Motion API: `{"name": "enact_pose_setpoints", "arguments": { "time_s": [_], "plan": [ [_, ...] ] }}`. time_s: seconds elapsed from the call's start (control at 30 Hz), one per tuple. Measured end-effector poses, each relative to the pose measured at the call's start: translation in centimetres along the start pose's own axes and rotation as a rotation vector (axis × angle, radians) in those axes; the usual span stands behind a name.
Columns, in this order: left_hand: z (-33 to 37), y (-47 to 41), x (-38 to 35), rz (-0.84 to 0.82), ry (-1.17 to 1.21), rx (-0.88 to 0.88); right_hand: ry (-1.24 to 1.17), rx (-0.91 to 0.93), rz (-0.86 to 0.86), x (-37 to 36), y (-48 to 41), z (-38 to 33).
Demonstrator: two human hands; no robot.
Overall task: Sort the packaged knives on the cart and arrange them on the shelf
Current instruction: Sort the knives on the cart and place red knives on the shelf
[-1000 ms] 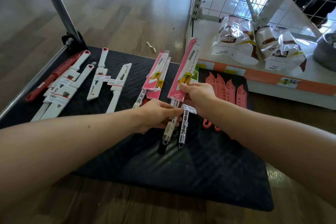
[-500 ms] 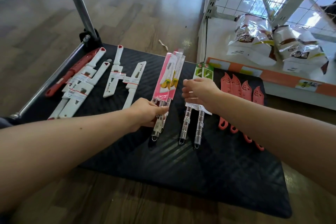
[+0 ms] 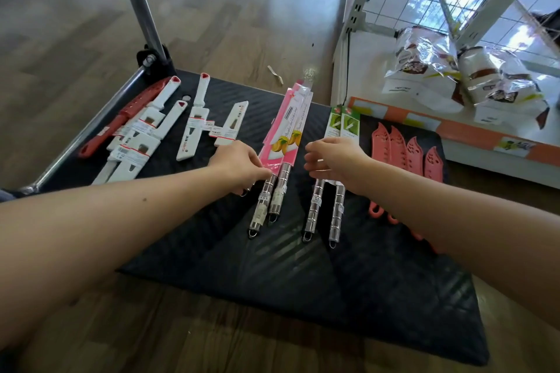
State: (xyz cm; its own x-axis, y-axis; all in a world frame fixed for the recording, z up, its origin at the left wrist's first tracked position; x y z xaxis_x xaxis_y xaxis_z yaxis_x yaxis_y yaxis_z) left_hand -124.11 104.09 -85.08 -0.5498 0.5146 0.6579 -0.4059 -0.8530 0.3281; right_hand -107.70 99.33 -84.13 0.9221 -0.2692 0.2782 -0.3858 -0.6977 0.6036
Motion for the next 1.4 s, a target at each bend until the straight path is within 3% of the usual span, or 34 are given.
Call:
{"name": "enact_pose_setpoints", "arguments": {
  "time_s": [0.43,0.53,0.67,0.77,1.17,1.4],
  "plan": [
    [-5.1,1.0,6.7,0.186,-0.22,0.019,0.268,0.141,-0.188,-7.8,0.3,-3.2],
    [-6.7,0.8,8.8,0.24,-0.258,0.032,0.437,0.26,-0.156,-9.9,-0.1,-4.7],
    [-8.3,0.2,10.9,0.274,-0.327,0.052,0.853,0.624,-0.061,-12.2,-1.1,-6.9],
    [-8.6,-0.9,11.7,0.303,-0.355,0.033,1.058,0.754,-0.024,-13.9,-2.4,-8.0],
    [-9.9,-7.0,11.5,0.297,-0.571,0.001,1.401,1.021,0.068,-16.7,-7.9,-11.3],
    [-10.2,-11.1,11.5,0.283,-0.653,0.022,1.502,1.012,0.035,-18.7,-12.1,-12.9]
  ]
}}
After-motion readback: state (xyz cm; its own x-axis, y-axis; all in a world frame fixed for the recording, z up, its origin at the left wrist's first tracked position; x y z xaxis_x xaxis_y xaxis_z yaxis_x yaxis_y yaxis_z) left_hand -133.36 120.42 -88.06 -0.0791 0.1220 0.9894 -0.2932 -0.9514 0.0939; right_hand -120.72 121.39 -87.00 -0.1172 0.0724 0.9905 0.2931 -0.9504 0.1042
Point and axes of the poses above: each hand's wrist, its own y-axis away from the middle knuckle, its own x-axis out of the back of the hand, z = x × y, the point moved 3 cm from there along -y, towards the middle knuckle, and after that the axes turned 5 degrees about -x, right-handed, at the moved point
